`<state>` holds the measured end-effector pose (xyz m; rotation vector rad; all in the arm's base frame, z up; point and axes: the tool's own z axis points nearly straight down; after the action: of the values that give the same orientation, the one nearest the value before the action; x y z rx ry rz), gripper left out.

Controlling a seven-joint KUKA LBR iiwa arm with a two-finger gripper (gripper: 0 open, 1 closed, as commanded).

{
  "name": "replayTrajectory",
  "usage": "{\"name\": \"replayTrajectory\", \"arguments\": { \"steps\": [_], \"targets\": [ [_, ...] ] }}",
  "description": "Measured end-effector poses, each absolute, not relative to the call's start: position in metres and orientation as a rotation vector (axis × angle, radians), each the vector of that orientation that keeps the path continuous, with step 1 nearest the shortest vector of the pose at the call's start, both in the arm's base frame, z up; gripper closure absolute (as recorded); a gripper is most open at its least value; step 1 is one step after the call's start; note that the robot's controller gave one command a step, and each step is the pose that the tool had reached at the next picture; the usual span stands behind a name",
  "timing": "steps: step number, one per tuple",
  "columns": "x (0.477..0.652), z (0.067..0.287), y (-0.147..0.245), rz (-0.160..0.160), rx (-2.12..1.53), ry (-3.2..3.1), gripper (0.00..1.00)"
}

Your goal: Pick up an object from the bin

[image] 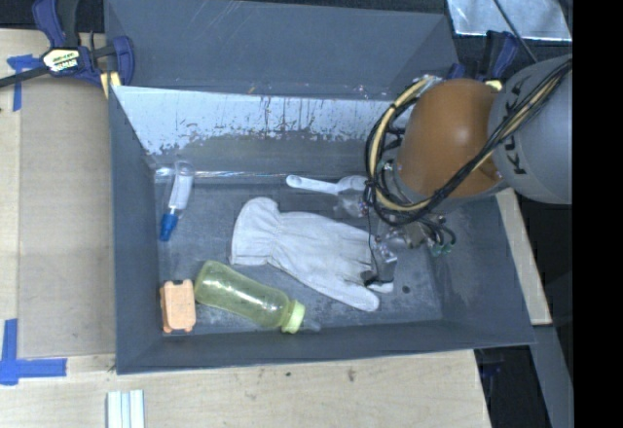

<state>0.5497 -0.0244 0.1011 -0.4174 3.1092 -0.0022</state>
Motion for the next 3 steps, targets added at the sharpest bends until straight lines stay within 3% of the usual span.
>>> {"name": "replayTrajectory", "arguments": {
  "steps": [1,2,3],
  "targets": [
    [0.556,0.076,-0.022,0.0,-0.415,3.107,1.0],
    [0.556,0.076,-0.022,0.0,-0.415,3.107,1.0],
    [0.535,0.181,-0.036,-0.001,-0.448,3.107,1.0]
  ]
}}
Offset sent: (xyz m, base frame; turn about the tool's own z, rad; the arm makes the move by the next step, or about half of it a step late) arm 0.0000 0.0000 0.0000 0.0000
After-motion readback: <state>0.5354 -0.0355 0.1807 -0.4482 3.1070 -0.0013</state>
